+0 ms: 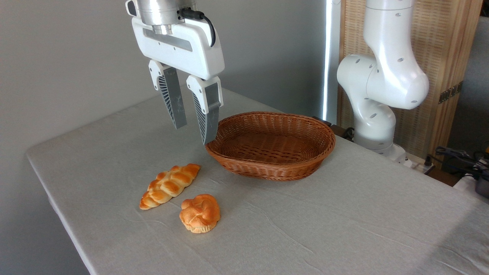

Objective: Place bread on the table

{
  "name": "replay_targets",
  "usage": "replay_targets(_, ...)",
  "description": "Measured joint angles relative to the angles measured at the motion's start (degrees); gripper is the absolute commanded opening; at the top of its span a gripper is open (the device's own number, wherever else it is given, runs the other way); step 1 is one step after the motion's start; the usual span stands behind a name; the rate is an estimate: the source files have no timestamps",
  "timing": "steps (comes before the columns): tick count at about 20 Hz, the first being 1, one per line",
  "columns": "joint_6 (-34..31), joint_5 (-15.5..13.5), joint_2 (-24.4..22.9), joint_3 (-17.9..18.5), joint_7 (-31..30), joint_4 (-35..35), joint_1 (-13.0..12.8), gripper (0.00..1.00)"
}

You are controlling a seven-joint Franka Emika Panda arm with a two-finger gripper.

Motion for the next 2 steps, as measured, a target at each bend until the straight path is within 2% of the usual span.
replay_targets(2,0.00,0.01,0.00,0.01,0.00,0.00,0.00,1.00)
